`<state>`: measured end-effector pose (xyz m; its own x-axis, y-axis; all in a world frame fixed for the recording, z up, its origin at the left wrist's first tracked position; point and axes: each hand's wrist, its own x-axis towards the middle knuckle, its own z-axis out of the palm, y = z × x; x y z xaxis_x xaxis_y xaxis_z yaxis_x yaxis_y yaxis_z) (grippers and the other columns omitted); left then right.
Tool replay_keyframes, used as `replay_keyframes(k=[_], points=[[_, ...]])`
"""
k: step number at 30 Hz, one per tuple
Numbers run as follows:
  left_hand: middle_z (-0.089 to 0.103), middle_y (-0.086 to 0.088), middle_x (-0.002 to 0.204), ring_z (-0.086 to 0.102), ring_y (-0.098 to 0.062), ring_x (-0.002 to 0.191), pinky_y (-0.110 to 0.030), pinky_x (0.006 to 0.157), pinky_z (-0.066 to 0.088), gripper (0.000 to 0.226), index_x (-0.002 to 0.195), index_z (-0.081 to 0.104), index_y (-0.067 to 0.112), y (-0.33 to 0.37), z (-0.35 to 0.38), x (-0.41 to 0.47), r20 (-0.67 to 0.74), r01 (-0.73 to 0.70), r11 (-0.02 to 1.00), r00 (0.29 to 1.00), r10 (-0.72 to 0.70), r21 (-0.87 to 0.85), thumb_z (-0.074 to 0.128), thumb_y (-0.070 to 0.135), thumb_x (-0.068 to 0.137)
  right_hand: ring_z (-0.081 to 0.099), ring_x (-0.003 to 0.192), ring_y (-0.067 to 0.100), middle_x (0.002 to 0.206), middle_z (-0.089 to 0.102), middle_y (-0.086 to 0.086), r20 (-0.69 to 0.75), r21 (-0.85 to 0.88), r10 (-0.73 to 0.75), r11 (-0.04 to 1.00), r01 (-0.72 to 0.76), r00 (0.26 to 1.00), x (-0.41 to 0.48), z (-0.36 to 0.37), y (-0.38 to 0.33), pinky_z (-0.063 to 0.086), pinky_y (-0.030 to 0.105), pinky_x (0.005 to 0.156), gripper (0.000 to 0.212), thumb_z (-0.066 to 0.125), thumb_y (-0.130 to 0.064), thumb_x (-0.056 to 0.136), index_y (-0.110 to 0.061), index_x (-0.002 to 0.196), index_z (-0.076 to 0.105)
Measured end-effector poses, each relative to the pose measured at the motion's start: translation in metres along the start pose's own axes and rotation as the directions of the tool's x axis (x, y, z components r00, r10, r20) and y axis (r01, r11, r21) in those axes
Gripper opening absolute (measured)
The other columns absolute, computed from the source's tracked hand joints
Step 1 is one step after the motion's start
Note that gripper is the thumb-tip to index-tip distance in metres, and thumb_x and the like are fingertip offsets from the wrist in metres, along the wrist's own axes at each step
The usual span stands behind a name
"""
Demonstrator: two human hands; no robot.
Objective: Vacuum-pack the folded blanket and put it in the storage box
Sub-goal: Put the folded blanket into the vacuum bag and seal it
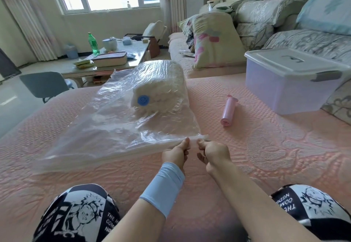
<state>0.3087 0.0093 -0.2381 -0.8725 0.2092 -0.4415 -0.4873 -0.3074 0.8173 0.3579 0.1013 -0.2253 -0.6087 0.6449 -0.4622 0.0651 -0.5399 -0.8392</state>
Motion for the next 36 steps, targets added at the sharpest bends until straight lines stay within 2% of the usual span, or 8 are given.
replay_keyframes(k=[4, 14, 19, 22, 24, 26, 29, 36], points=[[0.057, 0.001, 0.044, 0.045, -0.008, 0.032, -0.014, 0.037, 0.038, 0.025, 0.062, 0.061, 0.009, 0.019, -0.034, 0.019, -0.183, -0.007, 0.999, 0.983, -0.001, -0.045, 0.080, 0.013, 0.078, 0.052, 0.065, 0.010, 0.078, 0.060, 0.001, -0.238, 0.057, -0.107, 0.991, 0.124, 0.965, 0.020, -0.028, -0.031, 0.048, 0.027, 0.052, 0.020, 0.065, 0.001, 0.090, -0.014, 0.077, 0.067], [0.061, -0.002, 0.061, 0.050, -0.008, 0.042, -0.017, 0.039, 0.043, 0.014, 0.082, 0.064, 0.006, 0.006, -0.015, -0.021, 0.058, 0.062, 0.998, 0.996, -0.062, 0.013, 0.072, 0.016, 0.086, 0.069, 0.090, 0.027, 0.112, 0.064, 0.009, 0.407, -0.331, 0.181, 0.943, -0.040, 0.895, -0.003, -0.029, -0.024, 0.057, 0.047, 0.080, 0.020, 0.067, -0.025, 0.095, -0.015, 0.112, 0.067], [0.071, -0.005, 0.075, 0.058, -0.013, 0.052, -0.020, 0.047, 0.043, 0.032, 0.098, 0.066, 0.005, 0.018, -0.017, -0.041, 0.310, 0.181, 0.887, 0.892, -0.330, 0.425, 0.054, 0.035, 0.098, 0.069, 0.063, 0.016, 0.082, 0.073, 0.003, 0.268, -0.439, -0.007, 0.889, 0.129, 0.963, 0.001, -0.034, -0.023, 0.052, 0.033, 0.067, 0.015, 0.069, -0.015, 0.093, -0.005, 0.105, 0.068], [0.070, -0.002, 0.066, 0.057, -0.012, 0.046, -0.019, 0.044, 0.037, 0.031, 0.092, 0.070, 0.007, 0.033, -0.014, -0.039, 0.379, -0.119, 0.789, 0.913, -0.153, 0.603, 0.050, 0.029, 0.100, 0.065, 0.055, 0.016, 0.076, 0.072, 0.005, 0.157, -0.595, -0.126, 0.780, 0.195, 0.980, 0.008, -0.044, -0.028, 0.047, 0.030, 0.061, 0.009, 0.073, -0.020, 0.089, -0.012, 0.088, 0.071], [0.072, -0.001, 0.070, 0.062, -0.013, 0.056, -0.022, 0.053, 0.047, 0.025, 0.094, 0.074, 0.008, 0.042, -0.010, -0.026, 0.391, -0.406, 0.652, 0.903, 0.179, 0.640, 0.053, 0.021, 0.097, 0.069, 0.073, 0.022, 0.087, 0.075, 0.007, 0.118, -0.778, -0.212, 0.588, 0.223, 0.970, 0.011, -0.048, -0.030, 0.047, 0.030, 0.067, 0.013, 0.072, -0.029, 0.087, -0.016, 0.088, 0.074], [0.072, 0.000, 0.105, 0.063, -0.016, 0.096, -0.026, 0.086, 0.048, 0.022, 0.109, 0.073, 0.020, 0.047, -0.010, -0.006, 0.438, -0.564, 0.217, 0.786, 0.435, 0.797, 0.058, 0.023, 0.093, 0.062, 0.105, 0.027, 0.110, 0.069, 0.003, 0.129, -0.964, -0.400, 0.162, 0.209, 0.907, 0.012, -0.047, -0.027, 0.046, 0.033, 0.085, 0.020, 0.063, -0.038, 0.090, -0.024, 0.099, 0.074], [0.022, -0.002, 0.159, 0.016, -0.025, 0.145, -0.040, 0.115, 0.022, 0.052, 0.144, 0.037, 0.041, 0.039, -0.018, 0.027, 0.476, -0.382, -0.323, 0.828, 0.296, 0.866, 0.051, 0.042, 0.095, 0.055, 0.115, 0.027, 0.125, 0.061, 0.001, 0.455, -0.868, -0.609, -0.138, 0.478, 0.650, 0.013, -0.039, -0.022, 0.043, 0.038, 0.095, 0.017, 0.060, -0.033, 0.093, -0.022, 0.098, 0.072], [-0.018, -0.004, 0.161, -0.013, -0.029, 0.148, -0.056, 0.116, 0.005, 0.075, 0.150, 0.007, 0.046, 0.009, -0.030, 0.051, 0.368, -0.343, -0.449, 0.929, -0.033, 0.825, 0.043, 0.063, 0.086, 0.062, 0.114, 0.026, 0.122, 0.067, 0.006, 0.519, -0.835, -0.066, -0.254, 0.489, 0.852, 0.043, -0.028, -0.027, 0.049, 0.030, 0.094, 0.022, 0.061, -0.036, 0.093, -0.023, 0.109, 0.069]])
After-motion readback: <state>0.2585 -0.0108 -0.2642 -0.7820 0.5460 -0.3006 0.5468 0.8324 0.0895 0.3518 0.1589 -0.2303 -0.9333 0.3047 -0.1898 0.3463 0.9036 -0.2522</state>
